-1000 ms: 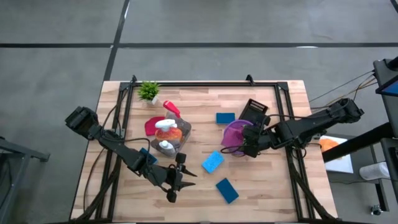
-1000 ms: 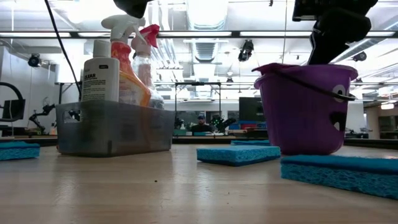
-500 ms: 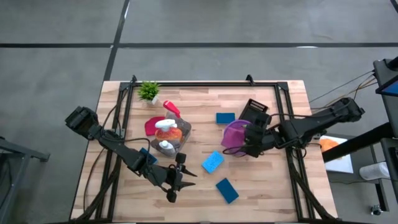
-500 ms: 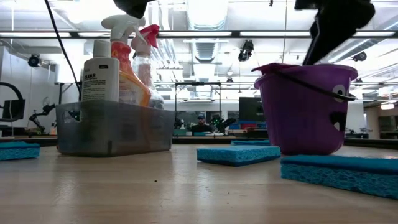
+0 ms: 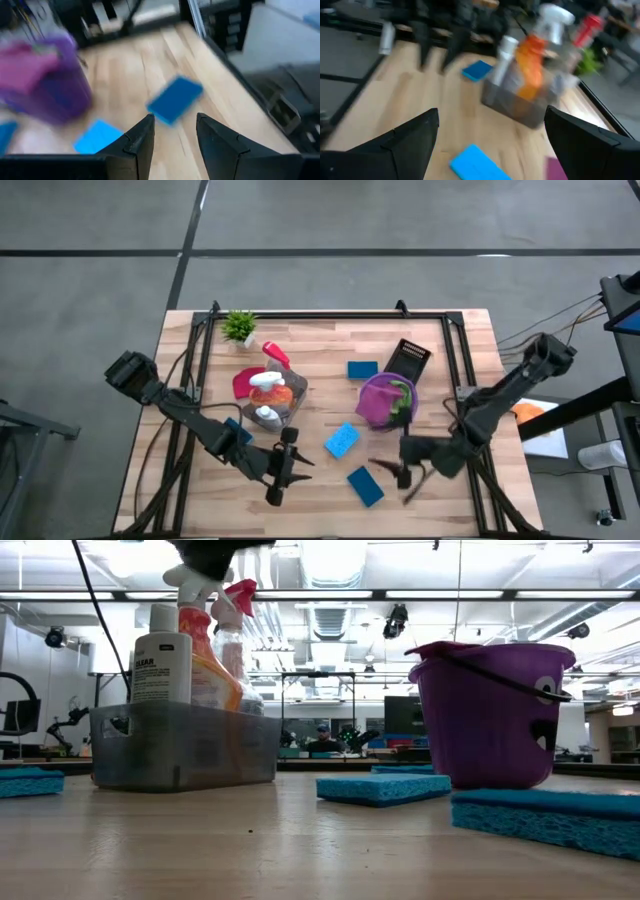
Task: Pick & Place Kitchen Items
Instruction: Put the blue sponge wipe into the black bin
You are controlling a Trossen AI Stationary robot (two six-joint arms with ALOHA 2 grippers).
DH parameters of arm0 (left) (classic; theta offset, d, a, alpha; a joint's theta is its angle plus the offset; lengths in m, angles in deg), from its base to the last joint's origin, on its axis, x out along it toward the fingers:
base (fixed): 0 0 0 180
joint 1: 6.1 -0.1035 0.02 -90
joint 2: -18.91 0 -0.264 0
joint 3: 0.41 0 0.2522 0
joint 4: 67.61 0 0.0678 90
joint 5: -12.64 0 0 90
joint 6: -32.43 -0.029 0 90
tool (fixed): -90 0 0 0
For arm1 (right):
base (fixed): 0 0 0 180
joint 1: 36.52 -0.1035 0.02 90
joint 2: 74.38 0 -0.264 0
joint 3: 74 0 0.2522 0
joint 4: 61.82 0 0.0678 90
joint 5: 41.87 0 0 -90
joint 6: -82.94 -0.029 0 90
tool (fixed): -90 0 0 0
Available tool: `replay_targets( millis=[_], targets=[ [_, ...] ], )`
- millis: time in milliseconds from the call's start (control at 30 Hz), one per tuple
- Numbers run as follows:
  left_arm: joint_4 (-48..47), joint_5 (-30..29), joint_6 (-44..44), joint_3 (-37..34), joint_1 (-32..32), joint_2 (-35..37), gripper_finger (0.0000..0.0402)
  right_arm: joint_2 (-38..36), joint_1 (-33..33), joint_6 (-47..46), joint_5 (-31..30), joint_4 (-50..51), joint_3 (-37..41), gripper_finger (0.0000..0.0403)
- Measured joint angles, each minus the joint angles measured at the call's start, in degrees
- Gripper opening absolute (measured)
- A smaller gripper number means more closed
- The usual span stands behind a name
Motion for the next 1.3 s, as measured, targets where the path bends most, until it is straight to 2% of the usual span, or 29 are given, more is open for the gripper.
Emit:
replay_targets(
  millis=[200,367,467,533,667,867,1033,1300],
  targets=[
    [-16.0,1.7,12.6,1.8,4.0,0.0,0.0147,5.0,-3.8,2.4,-4.0,-4.0,0.2,0.0355],
    [-36.1,1.3,28.1,7.5,9.9,0.2,0.0147,7.8,-4.3,1.9,-4.6,-4.0,0.2,0.0355],
    [-48.2,-1.5,37.7,11.0,12.7,0.2,0.0147,9.1,-4.3,1.5,-4.6,-4.2,0.2,0.0355],
    [-53.2,-3.9,42.2,11.8,13.9,0.2,0.0147,9.7,-4.4,1.4,-4.6,-4.2,0.2,0.0355],
    [-56.9,-4.3,49.9,9.7,14.6,0.3,0.0148,10.6,-4.5,1.3,-4.5,-4.3,0.2,0.0355],
    [-57.2,-2.6,57.6,3.1,14.5,0.2,0.0148,10.6,-4.6,1.3,-4.4,-4.2,0.2,0.0355],
    [-57.2,1.0,62.2,-0.3,14.5,0.2,0.0148,9.7,-4.6,1.4,-4.4,-4.2,0.2,0.0355],
    [-57.0,1.5,65.3,-4.7,14.5,0.2,0.0148,9.7,-4.6,0.9,-4.4,-4.2,0.2,0.0355]
  ],
)
